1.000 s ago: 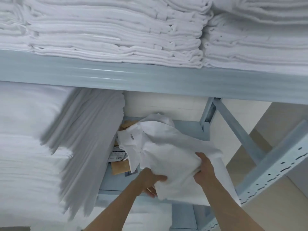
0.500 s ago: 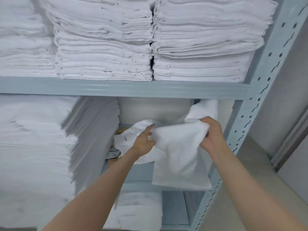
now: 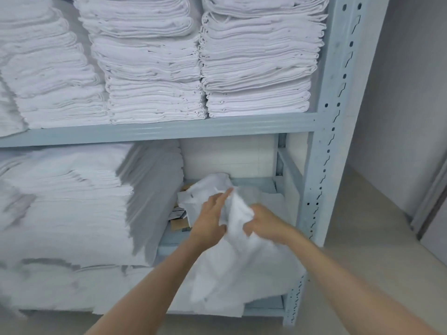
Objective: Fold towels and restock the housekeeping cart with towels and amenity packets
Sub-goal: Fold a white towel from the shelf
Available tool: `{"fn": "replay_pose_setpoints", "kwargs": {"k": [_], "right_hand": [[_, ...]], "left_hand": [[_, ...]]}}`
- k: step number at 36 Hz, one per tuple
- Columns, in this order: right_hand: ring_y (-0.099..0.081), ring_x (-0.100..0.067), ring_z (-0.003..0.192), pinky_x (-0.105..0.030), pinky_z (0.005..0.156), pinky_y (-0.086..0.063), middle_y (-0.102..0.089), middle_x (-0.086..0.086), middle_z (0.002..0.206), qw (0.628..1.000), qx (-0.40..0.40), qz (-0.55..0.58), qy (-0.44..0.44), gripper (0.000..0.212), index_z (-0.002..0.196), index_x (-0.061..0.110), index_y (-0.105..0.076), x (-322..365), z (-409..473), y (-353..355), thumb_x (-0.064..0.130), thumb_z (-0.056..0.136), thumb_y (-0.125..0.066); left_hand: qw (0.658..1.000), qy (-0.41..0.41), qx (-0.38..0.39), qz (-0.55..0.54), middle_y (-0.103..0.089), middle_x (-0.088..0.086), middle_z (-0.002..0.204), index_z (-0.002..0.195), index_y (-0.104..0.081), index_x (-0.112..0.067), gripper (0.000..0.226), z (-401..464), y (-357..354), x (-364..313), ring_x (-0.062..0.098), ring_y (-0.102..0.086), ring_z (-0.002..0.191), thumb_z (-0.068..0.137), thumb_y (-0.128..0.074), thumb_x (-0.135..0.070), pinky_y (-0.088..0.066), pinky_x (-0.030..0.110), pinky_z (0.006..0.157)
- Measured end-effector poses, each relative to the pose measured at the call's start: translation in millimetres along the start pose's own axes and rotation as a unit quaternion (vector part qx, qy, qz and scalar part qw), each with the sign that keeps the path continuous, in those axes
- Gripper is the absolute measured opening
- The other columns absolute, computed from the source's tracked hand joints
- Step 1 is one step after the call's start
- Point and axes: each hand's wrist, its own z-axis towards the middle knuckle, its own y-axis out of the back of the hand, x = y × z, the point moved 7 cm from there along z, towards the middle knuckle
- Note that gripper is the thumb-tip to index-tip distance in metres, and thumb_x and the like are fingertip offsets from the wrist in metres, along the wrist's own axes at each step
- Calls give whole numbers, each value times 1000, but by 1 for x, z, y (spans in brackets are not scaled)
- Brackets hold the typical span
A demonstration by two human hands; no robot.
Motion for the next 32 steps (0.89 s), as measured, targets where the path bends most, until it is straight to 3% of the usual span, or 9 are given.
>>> {"fn": "replay_pose_setpoints", "kwargs": {"k": [4,9,11,12,14,19,22,27,32], "right_hand": [[-56,-17,80,-16,51,-32,-62,-2,92,965,63,-234,106,25,104,15,-64,6,-16,-50,5,83,-55],[-61,-30,82,-39,69,-49,-68,-12,99,928,78,-352,92,15,99,15,-65,-5,-42,-69,15,90,-52],[-62,-32,86,-40,73,-52,-69,-11,100,928,66,-360,77,17,99,14,-67,-9,-48,-72,14,89,-53],[-63,-32,88,-39,73,-52,-69,-10,102,930,62,-357,67,21,102,14,-67,-11,-51,-74,12,88,-53],[-64,-31,90,-35,69,-49,-68,-9,104,939,53,-337,51,26,106,15,-67,-11,-59,-84,9,85,-52],[-63,-28,89,-28,62,-36,-69,-9,102,944,25,-322,58,15,86,21,-62,5,-80,-115,8,85,-55],[-56,-26,79,-29,56,-31,-65,-5,89,940,31,-336,45,24,68,24,-49,9,-94,-130,7,83,-55],[-56,-23,72,-31,58,-42,-53,6,69,950,17,-311,-5,26,63,23,-49,8,-125,-135,0,75,-55],[-48,-13,62,-26,50,-32,-52,6,65,959,-7,-283,-24,26,63,20,-49,8,-156,-123,-2,71,-59]], "left_hand": [[977,-120,110,134,-21,-2,163,151,-33,-39,89,-21,-14,-18,24,-23,143,78,-56,6,-35,41,111],[955,-110,191,200,-40,-10,154,118,-67,-20,39,-50,-25,18,12,-23,143,84,-75,-38,-27,35,115],[963,-69,204,164,-65,-5,117,99,-66,-23,23,-62,-25,29,11,-47,121,86,-74,-39,-36,32,97],[972,-45,193,127,-64,-6,94,86,-59,-27,17,-68,-22,33,13,-54,100,87,-73,-36,-37,31,81],[986,19,160,31,-56,-7,75,75,-46,-30,30,-86,-16,50,17,-50,75,89,-72,-29,-32,31,64],[983,118,113,-85,-58,-4,73,79,-49,-25,25,-149,-21,78,11,-49,66,90,-71,-25,-32,26,60],[980,124,122,-100,-64,-3,77,83,-60,-25,13,-184,-35,85,14,-58,71,90,-71,-23,-37,22,61],[967,138,190,-95,-72,2,102,111,-71,-12,24,-222,-59,90,21,-65,94,88,-70,-16,-47,29,77],[965,156,194,-78,-69,3,100,108,-71,-12,20,-238,-68,92,22,-62,89,90,-62,-10,-45,27,67]]}}
